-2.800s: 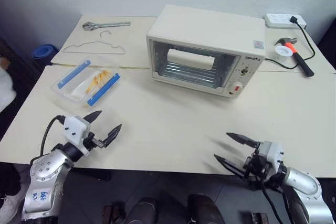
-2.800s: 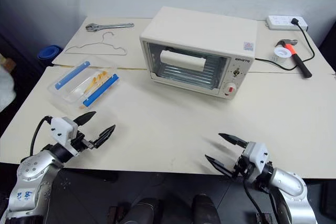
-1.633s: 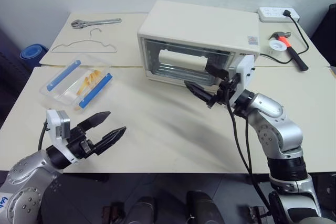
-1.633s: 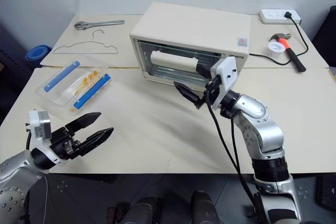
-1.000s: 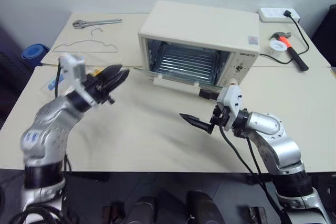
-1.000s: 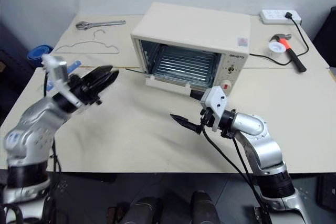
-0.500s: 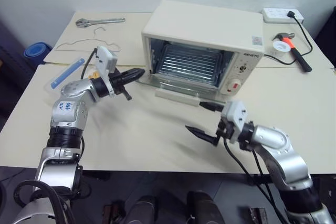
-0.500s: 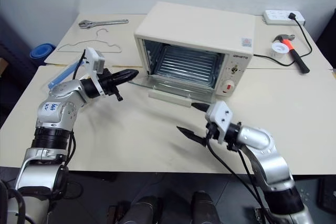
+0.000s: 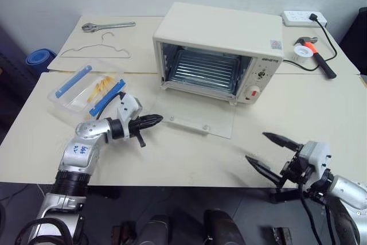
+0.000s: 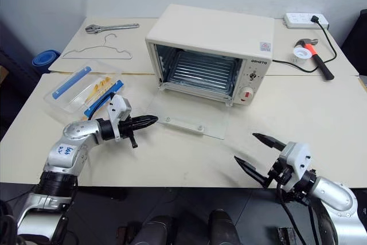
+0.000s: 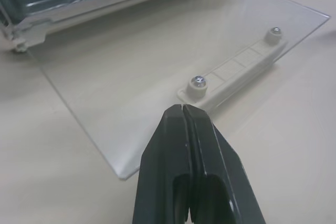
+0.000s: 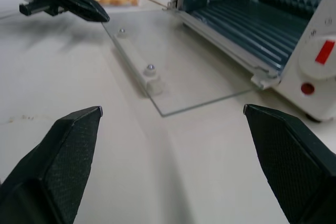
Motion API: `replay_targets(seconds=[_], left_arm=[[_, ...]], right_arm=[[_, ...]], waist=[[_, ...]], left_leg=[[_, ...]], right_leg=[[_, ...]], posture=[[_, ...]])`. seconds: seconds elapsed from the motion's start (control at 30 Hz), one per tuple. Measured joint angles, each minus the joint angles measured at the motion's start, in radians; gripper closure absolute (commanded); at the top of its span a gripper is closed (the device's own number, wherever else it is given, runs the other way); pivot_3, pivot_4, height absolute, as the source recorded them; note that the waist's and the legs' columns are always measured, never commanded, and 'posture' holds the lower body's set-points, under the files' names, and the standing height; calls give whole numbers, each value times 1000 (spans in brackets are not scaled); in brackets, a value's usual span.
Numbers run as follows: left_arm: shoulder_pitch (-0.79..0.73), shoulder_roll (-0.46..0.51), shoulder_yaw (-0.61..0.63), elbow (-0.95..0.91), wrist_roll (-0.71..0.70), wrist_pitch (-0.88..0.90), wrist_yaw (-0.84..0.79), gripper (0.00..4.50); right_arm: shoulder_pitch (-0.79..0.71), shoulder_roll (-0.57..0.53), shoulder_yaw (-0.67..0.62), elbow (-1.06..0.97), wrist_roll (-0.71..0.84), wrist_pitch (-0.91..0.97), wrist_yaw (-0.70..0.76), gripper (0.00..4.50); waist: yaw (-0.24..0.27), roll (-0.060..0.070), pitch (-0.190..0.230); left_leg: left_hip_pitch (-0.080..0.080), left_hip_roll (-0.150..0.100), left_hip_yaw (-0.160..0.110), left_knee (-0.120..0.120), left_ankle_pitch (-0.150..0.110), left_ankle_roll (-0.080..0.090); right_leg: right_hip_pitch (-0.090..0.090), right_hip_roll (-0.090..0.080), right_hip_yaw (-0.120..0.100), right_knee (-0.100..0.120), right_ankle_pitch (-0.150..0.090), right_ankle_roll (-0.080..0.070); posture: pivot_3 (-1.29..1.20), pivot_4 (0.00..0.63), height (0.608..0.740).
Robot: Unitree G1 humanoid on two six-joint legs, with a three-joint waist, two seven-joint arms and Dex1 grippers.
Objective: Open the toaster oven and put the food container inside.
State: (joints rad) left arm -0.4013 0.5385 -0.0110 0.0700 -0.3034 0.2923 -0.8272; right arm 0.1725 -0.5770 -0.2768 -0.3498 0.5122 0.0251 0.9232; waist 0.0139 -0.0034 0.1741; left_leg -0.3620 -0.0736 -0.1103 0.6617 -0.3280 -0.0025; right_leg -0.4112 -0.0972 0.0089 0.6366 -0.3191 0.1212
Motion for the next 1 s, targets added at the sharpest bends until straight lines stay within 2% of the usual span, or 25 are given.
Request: replay_targets(seconds=[0.07,0.13,0.27,0.33,0.47,0.6,0.7,0.9,1.0], left_arm=[[111,-5,60,-101,-52,-3,3,3626],[261,-10,172,-230,-141,19,12,3093],[532,-23,469,-394,-264,74,120,1795],[625,-72,614,-438,-336,91,190,1237],[770,-202,814,-477,-444,101,337,10],[806,-233,869,-488,-468,142,484,10],[754,-188,865,-495,-538,238,592,10],[405,44,834,-416,-697,565,937,10],[298,76,823,-302,-731,700,1069,10]], right_arm=[[-73,21,14,11,30,-5,13,0],[-124,53,42,19,33,-30,19,0],[-197,118,119,59,18,-99,40,0],[-230,146,153,77,18,-117,52,0],[-302,176,224,105,20,-160,119,0],[-358,177,256,151,18,-205,184,0],[-389,178,275,173,17,-223,214,0],[-428,177,283,241,-1,-257,248,0],[-441,177,284,267,-24,-297,256,0]], waist=[[-10,0,0],[-24,-1,0],[-21,0,1],[-12,0,1],[-2,-1,1],[15,-2,1],[16,-2,1],[6,-2,0],[-14,-2,0]], left_leg=[[0,1,0,-1,0,0],[1,3,-1,-3,-2,-1],[2,4,-2,-5,-3,-2],[4,3,-3,-3,-2,-2],[6,2,-3,-3,-4,0],[8,1,-8,-3,-4,0],[8,1,-10,-3,-4,0],[9,1,-12,-4,-3,-3],[10,-1,-11,-7,-4,-2]], right_leg=[[0,-1,1,0,0,0],[-1,1,4,-1,-1,-1],[0,2,3,-2,-2,-3],[3,1,2,-3,-2,-3],[10,1,2,-9,-2,-3],[14,1,-2,-10,-2,-3],[14,1,-3,-10,-2,-3],[13,2,-3,-7,-1,-3],[7,3,-2,-5,-1,-3]], posture=[[0,150,740],[0,150,740],[0,150,740],[0,150,740],[0,150,740],[0,150,740],[0,150,740],[0,150,740],[0,150,740]])
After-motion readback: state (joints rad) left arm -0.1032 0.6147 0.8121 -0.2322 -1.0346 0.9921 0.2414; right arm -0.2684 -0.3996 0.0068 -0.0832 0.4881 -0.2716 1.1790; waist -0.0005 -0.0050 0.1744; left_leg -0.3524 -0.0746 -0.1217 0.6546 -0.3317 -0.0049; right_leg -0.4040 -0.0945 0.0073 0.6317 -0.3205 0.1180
